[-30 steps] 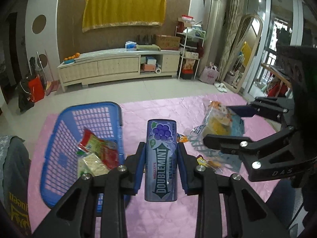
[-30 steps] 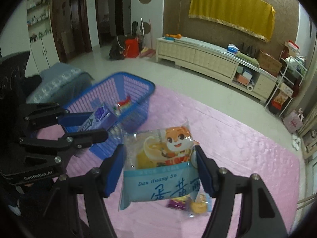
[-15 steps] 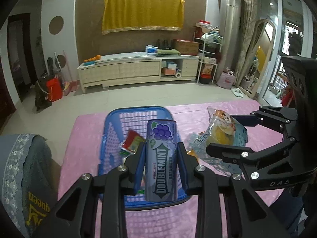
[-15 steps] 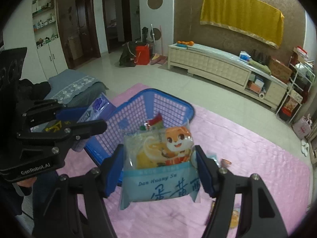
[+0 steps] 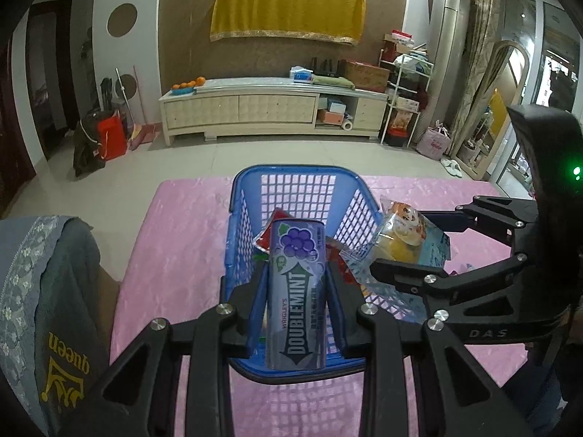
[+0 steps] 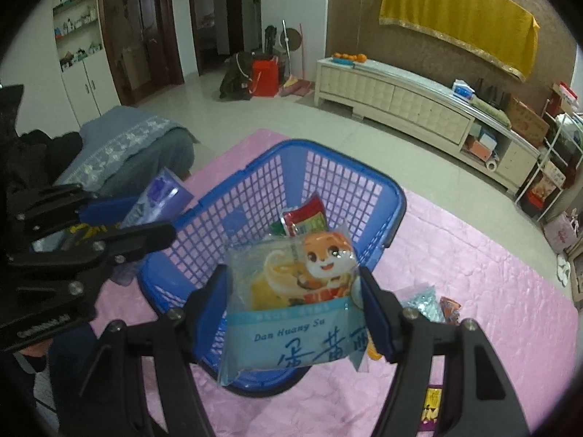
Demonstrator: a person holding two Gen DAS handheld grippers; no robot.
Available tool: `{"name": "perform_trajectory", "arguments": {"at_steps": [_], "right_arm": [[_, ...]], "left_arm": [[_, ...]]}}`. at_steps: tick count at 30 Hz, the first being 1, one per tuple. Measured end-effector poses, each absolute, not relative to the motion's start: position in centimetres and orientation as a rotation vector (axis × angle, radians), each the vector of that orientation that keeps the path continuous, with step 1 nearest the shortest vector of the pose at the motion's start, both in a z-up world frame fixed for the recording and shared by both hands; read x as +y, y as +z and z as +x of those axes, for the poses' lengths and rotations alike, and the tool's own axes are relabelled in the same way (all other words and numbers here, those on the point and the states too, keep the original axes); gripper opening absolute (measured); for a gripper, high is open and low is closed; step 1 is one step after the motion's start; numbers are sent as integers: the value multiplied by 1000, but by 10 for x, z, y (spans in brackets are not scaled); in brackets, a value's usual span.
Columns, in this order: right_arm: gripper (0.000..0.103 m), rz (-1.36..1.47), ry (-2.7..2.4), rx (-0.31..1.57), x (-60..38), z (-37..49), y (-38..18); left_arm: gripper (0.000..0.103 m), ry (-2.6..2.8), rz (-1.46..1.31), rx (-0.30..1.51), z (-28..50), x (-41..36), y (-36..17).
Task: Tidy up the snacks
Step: 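Carry the cake pack and Doublemint can over the blue basket with both grippers, then open the right gripper to drop the cake pack into the basket, then lower the Doublemint can into the basket and open the left gripper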
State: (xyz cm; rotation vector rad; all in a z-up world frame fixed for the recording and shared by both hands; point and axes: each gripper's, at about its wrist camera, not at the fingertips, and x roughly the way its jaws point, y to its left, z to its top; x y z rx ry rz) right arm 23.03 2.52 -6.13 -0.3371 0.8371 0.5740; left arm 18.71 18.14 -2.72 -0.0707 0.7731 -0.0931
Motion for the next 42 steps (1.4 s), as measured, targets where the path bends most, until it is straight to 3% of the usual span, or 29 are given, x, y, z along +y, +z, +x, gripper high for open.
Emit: {"name": "perform_trajectory", "arguments": {"at_steps": [10,12,18,42], "right_arm": [[75,-382,576,841,36,229,-69],[90,-382,567,831,35,229,-67],[103,-334,515,789,17,225,-53],[103,-250,346,833,-45,222,-64]], "left_arm": [[29,-90,-94,794,192,195,-34],[29,-94,-97,795,191,194,-34],[29,-100,-92,801,187,188,-31],[29,-216,-65,849,208,134,-48]]}}
